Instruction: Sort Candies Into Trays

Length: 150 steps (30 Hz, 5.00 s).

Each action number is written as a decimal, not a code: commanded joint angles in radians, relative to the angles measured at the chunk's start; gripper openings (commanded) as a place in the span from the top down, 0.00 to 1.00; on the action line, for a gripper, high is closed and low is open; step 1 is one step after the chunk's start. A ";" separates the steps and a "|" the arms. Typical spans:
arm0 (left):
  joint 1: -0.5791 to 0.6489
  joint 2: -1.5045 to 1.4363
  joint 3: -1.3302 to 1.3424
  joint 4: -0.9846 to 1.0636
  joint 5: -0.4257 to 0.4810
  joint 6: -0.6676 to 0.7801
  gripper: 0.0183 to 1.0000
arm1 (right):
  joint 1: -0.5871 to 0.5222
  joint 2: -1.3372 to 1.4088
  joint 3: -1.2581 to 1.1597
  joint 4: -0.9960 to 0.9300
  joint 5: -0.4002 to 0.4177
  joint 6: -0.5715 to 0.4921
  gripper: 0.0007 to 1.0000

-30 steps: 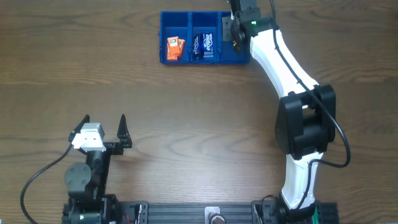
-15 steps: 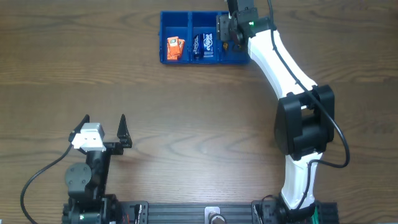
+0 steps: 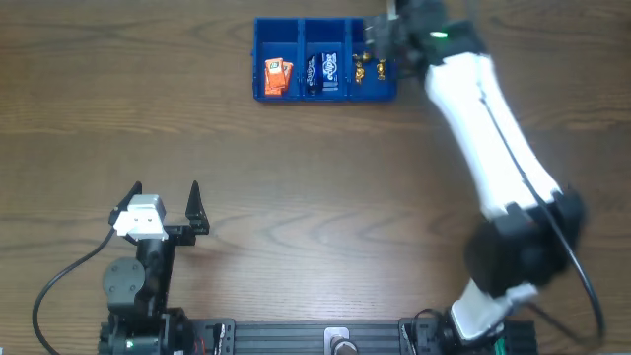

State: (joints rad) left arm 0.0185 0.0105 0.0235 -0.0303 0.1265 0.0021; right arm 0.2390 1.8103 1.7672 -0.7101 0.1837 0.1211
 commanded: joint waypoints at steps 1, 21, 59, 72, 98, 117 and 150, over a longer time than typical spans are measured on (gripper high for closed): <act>0.000 -0.006 -0.019 -0.034 0.023 0.010 0.00 | -0.108 -0.264 -0.193 0.050 0.043 -0.045 0.05; 0.000 -0.006 -0.019 -0.034 0.023 0.010 0.00 | -0.314 -1.397 -1.301 0.427 -0.146 -0.039 0.00; 0.000 -0.006 -0.019 -0.034 0.023 0.010 0.00 | -0.245 -1.807 -1.753 0.617 -0.194 0.000 0.00; 0.000 -0.006 -0.019 -0.034 0.023 0.010 0.00 | -0.212 -1.807 -1.761 0.631 -0.195 -0.205 0.00; 0.000 -0.006 -0.019 -0.034 0.023 0.010 0.00 | -0.210 -1.807 -1.760 0.628 -0.192 -0.201 0.00; 0.000 -0.006 -0.019 -0.034 0.023 0.010 0.00 | -0.210 -1.807 -1.759 0.628 -0.192 -0.201 0.00; 0.000 -0.006 -0.019 -0.035 0.023 0.010 0.00 | -0.210 -1.807 -1.759 0.628 -0.192 -0.201 0.00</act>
State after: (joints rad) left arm 0.0185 0.0101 0.0235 -0.0303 0.1287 0.0017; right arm 0.0223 0.0109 0.0158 -0.0814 -0.0181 -0.0677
